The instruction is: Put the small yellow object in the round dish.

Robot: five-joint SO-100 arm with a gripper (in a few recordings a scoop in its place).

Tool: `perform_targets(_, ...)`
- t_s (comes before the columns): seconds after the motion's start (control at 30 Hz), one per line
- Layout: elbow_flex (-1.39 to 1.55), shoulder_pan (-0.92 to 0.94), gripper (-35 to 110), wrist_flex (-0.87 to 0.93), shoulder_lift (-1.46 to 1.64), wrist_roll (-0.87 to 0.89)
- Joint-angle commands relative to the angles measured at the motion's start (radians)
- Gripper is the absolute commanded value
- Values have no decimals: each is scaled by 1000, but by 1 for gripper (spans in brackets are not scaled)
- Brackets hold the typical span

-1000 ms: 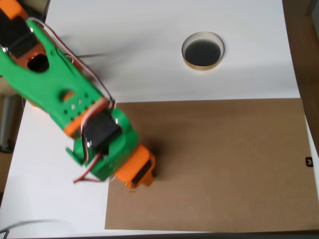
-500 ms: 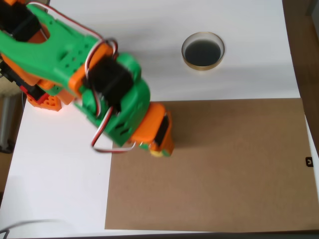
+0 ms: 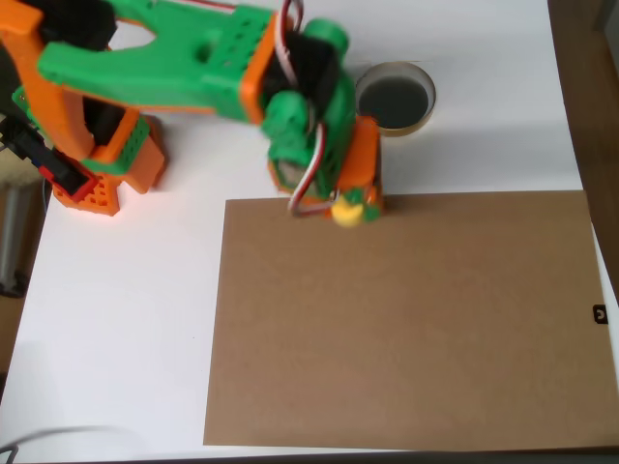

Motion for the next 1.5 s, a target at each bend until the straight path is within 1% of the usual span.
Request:
perform_targets(0.0,-83,-112,-1,34,35,14)
perform_targets(0.4,-26,-408,-1,15,32,44)
perform_targets(0.73,-38,-525,-1,-43,-52,43)
perform_targets(0.93,-91,-580,-1,-60,-101,67)
perform_targets(1.07,-176,-597,-1,-51,-167,80)
perform_targets(1.23,-293,-592,-1,-34,-262,91)
perform_targets(1.47,-341,-532,-1,-55,-330,78)
